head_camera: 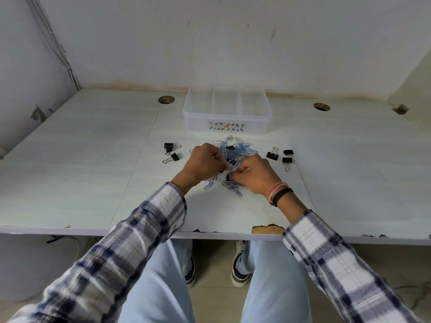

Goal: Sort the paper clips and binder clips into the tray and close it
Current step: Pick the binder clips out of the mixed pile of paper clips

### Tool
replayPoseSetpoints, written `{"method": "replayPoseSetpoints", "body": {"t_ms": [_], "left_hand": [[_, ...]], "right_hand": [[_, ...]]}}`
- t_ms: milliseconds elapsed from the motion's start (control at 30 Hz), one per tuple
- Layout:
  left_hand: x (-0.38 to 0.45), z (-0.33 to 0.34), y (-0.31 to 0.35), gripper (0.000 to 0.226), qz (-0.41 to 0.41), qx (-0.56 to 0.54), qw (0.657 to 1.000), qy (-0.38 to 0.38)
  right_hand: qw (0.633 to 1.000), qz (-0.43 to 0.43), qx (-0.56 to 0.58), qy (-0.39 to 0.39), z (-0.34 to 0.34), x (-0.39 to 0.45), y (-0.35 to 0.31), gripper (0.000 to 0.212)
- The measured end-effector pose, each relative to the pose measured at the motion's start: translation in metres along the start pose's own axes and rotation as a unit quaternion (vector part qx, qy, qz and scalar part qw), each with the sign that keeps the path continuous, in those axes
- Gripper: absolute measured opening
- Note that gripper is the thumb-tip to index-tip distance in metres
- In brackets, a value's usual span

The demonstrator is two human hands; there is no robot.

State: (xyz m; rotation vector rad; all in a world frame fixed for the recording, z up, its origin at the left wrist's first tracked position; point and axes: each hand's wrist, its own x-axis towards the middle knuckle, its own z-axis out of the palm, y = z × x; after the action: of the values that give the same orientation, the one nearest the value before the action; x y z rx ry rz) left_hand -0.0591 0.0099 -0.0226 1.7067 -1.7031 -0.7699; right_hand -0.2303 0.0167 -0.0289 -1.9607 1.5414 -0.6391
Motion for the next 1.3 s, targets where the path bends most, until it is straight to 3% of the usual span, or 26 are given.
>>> {"method": "replayPoseSetpoints", "body": {"t_ms": [133,200,233,300,367,400,433,500,567,633,733,900,967,1100,1300], "left_hand": [[-0.004,-0.016,-0.005,0.019,-0.066,-0.161,0.985,-0.003],[-0.006,-0.027,-0.006,0.017,-0.105,-0.278,0.955,-0.014],[-0.006,-0.034,-0.008,0.013,-0.125,-0.308,0.943,-0.01],[-0.005,-0.047,-0.016,0.011,-0.152,-0.316,0.937,0.011],[-0.002,-0.058,-0.027,0.012,-0.149,-0.272,0.949,0.053],[0.0,-0.062,-0.032,0.014,-0.138,-0.223,0.961,0.084],[0.001,-0.066,-0.036,0.015,-0.125,-0.16,0.972,0.115],[0.004,-0.072,-0.042,0.016,-0.105,-0.028,0.981,0.158],[0.009,-0.075,-0.048,0.018,-0.092,0.081,0.98,0.155],[0.018,-0.076,-0.056,0.02,-0.093,0.141,0.976,0.139],[0.022,-0.078,-0.062,0.021,-0.105,0.197,0.968,0.117],[0.012,-0.065,-0.05,0.02,-0.063,0.303,0.94,0.141],[0.01,-0.054,-0.04,0.028,0.007,0.3,0.941,0.155],[0.03,-0.03,-0.013,0.037,0.1,0.169,0.979,0.052],[0.067,-0.011,0.015,0.054,0.155,0.205,0.958,-0.127]], "right_hand": [[0.998,0.023,0.057,-0.028,0.001,-0.003,0.003,0.033],[0.983,0.06,0.171,-0.044,-0.003,-0.004,0.002,0.029],[0.962,0.086,0.255,-0.051,-0.008,-0.003,0.002,0.024],[0.887,0.142,0.436,-0.064,-0.021,0.001,0.006,0.021],[0.803,0.196,0.561,-0.051,-0.036,0.007,0.012,0.022],[0.784,0.219,0.58,-0.031,-0.042,0.01,0.016,0.02],[0.787,0.236,0.57,-0.007,-0.048,0.012,0.019,0.018],[0.849,0.24,0.469,0.044,-0.058,0.018,0.025,0.014],[0.924,0.217,0.305,0.082,-0.066,0.024,0.031,0.009],[0.967,0.185,0.138,0.111,-0.072,0.029,0.039,0.01],[0.979,0.162,-0.063,0.104,-0.078,0.035,0.044,0.018],[0.945,0.142,-0.277,0.096,-0.069,0.031,0.032,0.021],[0.954,0.09,-0.264,0.112,-0.061,0.03,0.019,0.019],[0.994,0.011,-0.097,0.049,-0.035,0.031,-0.012,0.01],[0.996,0.002,-0.089,-0.001,-0.004,0.037,-0.016,0.024]]}}
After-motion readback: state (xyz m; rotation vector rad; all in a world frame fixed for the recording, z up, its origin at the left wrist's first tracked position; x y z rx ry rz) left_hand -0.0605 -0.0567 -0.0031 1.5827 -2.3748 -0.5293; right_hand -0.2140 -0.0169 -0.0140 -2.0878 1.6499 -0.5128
